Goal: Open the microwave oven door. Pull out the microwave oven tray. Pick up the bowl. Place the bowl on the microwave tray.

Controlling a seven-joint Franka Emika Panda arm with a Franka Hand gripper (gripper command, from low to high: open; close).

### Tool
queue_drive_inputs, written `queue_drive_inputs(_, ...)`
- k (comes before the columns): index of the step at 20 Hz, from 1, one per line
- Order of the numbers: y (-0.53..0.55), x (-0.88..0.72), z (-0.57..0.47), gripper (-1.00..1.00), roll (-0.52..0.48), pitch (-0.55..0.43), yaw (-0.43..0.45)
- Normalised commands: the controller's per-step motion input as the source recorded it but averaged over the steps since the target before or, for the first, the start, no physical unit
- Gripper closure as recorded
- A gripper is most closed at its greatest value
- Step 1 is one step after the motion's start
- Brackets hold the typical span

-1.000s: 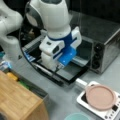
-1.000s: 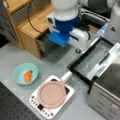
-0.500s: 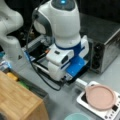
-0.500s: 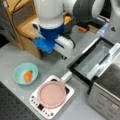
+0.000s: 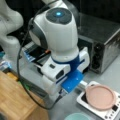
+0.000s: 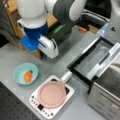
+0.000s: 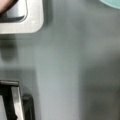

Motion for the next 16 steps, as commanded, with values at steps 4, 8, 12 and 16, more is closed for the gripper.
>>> queue_drive_inputs(4,-0.57,0.52,0.03,-1.00,-0.030,0.231,0.140)
queue_drive_inputs(8,-0.61,0.46,0.05,-1.00,0.000,0.222,0.164)
queue_drive_inputs(12,-0.57,0.47,0.06,-1.00,0.050,0.195,0.167)
queue_drive_inputs(16,-0.54,0.49,0.00,-1.00,0.112,0.158,0.155)
